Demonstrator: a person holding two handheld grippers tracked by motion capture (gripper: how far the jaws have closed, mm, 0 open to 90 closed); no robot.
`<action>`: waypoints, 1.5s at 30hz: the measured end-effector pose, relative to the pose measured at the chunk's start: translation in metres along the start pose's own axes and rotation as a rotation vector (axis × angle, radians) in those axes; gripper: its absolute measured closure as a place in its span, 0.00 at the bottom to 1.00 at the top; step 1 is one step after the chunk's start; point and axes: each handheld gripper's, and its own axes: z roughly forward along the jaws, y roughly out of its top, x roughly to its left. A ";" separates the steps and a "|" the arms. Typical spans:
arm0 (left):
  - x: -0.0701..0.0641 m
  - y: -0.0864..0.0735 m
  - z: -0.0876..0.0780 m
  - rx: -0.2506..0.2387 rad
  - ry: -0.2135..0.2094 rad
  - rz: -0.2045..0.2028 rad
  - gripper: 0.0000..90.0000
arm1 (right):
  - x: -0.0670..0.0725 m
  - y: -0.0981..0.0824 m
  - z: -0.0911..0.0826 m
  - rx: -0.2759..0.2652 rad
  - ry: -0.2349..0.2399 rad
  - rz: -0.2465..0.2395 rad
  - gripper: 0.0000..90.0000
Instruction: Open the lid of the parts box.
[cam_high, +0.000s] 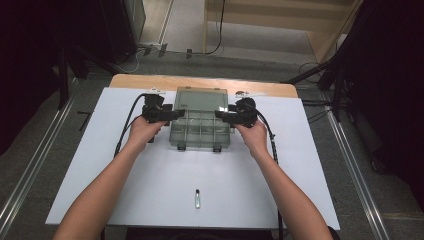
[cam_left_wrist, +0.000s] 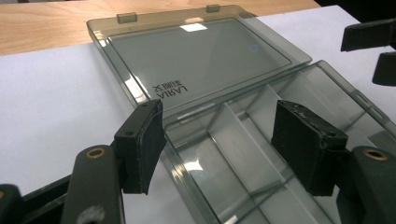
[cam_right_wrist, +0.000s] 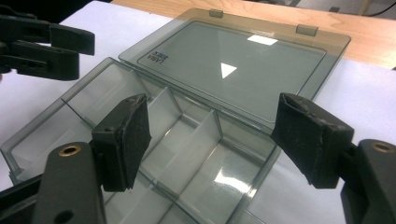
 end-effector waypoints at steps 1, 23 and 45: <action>-0.001 -0.001 -0.002 0.001 -0.007 0.003 0.38 | 0.000 0.000 -0.001 -0.002 0.001 -0.003 0.32; -0.014 -0.020 -0.026 -0.018 -0.060 0.023 0.38 | 0.022 -0.011 -0.023 0.004 0.070 -0.048 0.35; -0.031 -0.036 -0.054 0.010 -0.117 0.062 0.38 | 0.035 -0.030 -0.039 0.034 0.112 -0.058 0.34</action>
